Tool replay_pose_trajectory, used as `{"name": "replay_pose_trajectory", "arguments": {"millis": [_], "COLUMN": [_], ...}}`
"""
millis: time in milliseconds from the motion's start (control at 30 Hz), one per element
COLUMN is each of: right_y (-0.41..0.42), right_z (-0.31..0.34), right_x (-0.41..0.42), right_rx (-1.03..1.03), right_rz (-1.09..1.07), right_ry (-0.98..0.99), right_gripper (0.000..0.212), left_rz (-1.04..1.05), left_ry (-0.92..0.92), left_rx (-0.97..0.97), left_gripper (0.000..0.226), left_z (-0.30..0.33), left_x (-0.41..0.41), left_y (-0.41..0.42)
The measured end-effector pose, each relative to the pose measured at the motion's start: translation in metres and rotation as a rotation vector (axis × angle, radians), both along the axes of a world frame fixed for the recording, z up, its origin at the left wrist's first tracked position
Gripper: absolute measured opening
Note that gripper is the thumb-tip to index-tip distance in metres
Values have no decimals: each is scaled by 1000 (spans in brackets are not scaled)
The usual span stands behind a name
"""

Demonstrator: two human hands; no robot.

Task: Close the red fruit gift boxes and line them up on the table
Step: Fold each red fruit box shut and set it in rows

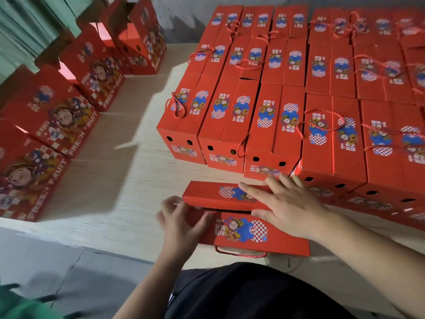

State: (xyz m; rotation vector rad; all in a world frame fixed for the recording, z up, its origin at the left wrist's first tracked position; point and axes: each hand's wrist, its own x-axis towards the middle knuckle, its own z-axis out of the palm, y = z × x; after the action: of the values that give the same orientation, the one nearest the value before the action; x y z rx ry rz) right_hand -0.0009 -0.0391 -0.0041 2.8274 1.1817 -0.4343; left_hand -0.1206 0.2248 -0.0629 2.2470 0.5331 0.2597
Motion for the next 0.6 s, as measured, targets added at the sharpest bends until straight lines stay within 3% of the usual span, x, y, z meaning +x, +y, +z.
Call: {"name": "replay_pose_trajectory", "arguments": {"millis": [67,133,267,400,533,600], "right_y": [0,0,-1,-1,-1,-1], "right_z": [-7,-11,-15,-19,-21,-20], "right_x": [-7,-10,-10,-14,-14,-13], "right_rx": [7,18,43,52,10,-11], "right_rz": [-31,-44,-41,-29,3,11], "right_ry": [-13,-4,38,29,35,57], "right_gripper": [69,67,68,64,64,69], "left_rz": [184,102,-426,-625,-788,-794], "left_ry": [-8,-50,31,37,233,331], "left_rx": [-245,-308,285,649,865,883], "left_gripper": [63,80,71,62,76,90], "left_z": [0,3,14,32,35,30], "left_x": [-1,3,28,46,49,49], "left_y": [-5,-2,25,36,37,33]}}
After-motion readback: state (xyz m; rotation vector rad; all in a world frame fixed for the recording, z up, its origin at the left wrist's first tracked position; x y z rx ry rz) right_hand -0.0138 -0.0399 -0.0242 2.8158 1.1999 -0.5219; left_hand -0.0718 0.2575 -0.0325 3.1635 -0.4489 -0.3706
